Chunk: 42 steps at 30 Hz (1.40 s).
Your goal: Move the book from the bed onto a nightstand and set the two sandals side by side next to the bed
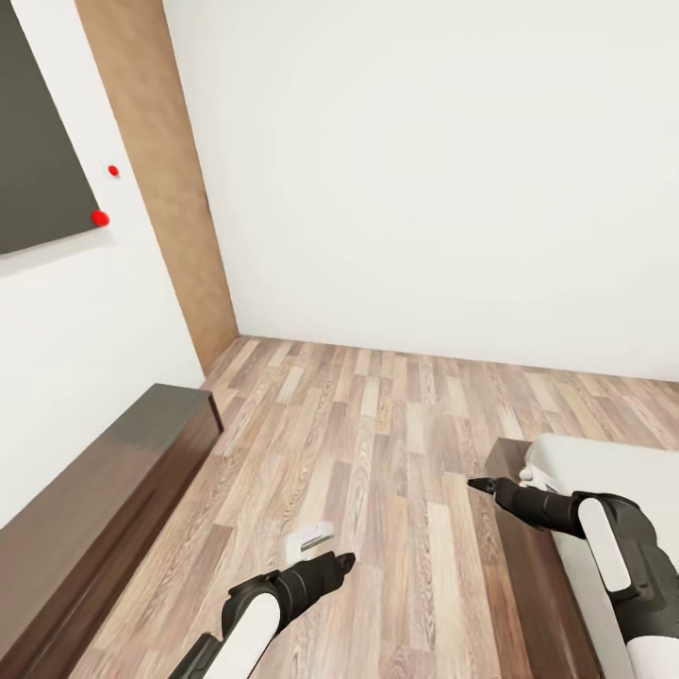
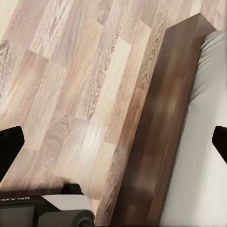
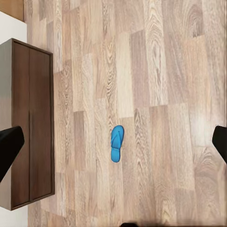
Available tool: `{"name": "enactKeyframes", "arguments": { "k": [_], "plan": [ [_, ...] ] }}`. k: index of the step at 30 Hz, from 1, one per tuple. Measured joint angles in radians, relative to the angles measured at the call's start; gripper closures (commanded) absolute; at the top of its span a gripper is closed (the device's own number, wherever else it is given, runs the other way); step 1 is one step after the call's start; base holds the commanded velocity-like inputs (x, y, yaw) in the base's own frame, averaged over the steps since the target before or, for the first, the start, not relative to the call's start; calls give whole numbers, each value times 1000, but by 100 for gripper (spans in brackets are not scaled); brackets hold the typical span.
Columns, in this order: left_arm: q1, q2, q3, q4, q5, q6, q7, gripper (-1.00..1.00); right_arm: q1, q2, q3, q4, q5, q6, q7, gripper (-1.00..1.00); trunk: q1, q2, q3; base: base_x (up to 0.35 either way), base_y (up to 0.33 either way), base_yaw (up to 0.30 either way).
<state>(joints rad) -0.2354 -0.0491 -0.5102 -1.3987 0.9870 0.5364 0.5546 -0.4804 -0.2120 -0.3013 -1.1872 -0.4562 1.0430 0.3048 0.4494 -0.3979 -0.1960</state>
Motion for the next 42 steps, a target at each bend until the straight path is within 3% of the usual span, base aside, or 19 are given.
{"name": "enactKeyframes", "arguments": {
  "k": [15,42],
  "plan": [
    [0,1,0,3,0,0,0,-100,-4,2,26,9,1,0,0,-100,0,0,0,1,0,-222],
    [0,2,0,4,-2,-1,0,-100,8,1,33,17,1,-42,9,-100,0,0,0,151,0,-22]
  ]
}}
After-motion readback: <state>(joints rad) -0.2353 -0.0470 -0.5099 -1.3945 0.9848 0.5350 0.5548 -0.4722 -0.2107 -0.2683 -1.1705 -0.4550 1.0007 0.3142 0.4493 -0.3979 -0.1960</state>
